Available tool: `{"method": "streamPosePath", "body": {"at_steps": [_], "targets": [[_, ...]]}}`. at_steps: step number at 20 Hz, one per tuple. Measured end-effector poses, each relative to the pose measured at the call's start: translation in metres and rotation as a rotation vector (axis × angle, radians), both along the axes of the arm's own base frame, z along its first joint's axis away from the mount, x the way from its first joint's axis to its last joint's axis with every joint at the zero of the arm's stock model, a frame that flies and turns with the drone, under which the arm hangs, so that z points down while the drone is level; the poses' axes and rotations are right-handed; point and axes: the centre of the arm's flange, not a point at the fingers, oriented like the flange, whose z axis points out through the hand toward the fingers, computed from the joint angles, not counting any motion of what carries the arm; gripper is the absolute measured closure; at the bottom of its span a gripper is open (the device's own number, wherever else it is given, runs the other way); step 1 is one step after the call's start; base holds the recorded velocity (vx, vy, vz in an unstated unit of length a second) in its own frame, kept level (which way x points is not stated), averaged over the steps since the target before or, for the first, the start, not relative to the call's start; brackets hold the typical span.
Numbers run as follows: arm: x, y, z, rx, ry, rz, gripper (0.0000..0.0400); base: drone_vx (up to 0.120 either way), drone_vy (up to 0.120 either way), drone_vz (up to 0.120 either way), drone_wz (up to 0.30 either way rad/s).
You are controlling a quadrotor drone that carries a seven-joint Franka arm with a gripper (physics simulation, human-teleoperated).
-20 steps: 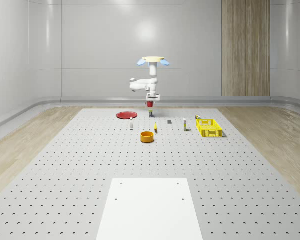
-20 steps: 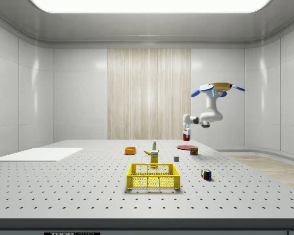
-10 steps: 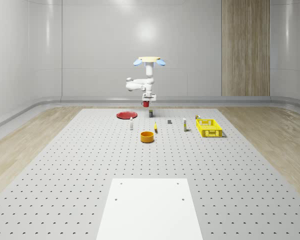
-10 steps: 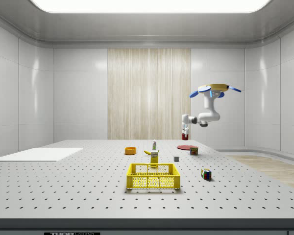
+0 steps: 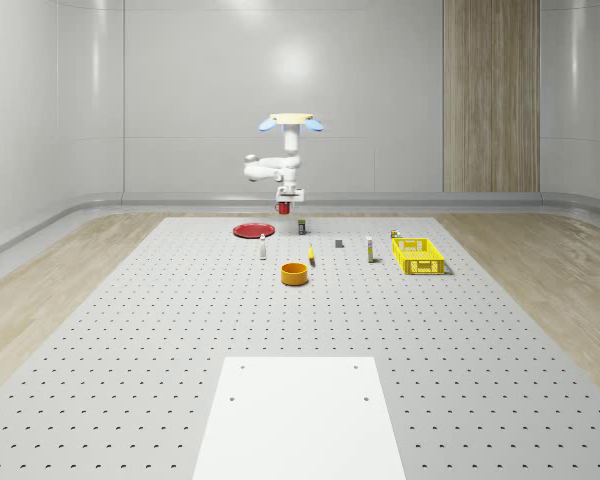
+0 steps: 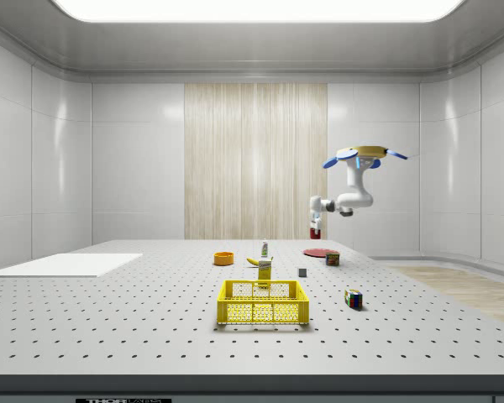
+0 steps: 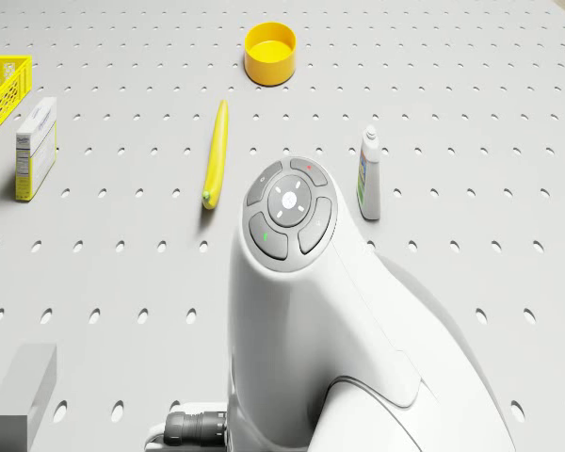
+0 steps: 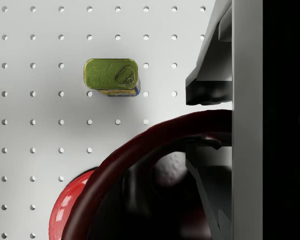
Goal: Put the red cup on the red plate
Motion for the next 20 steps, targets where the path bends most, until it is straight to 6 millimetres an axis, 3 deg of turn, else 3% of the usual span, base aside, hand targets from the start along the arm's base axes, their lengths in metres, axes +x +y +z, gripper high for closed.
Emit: {"method": "streamPosePath", "body": {"at_steps": [7,11,17,20], "targets": [[0.0000,0.0000,0.0000,0.000,0.000,0.000,0.0300,-0.006,-0.120,0.000,0.000],[0.0000,0.0000,0.0000,0.000,0.000,0.000,0.0300,-0.120,-0.120,-0.010,0.000],[0.0000,0.0000,0.0000,0.000,0.000,0.000,0.0300,-0.120,-0.120,-0.120,0.000],[0.0000,0.0000,0.0000,0.000,0.000,0.000,0.0300,-0.120,-0.120,-0.027,0.000]]}}
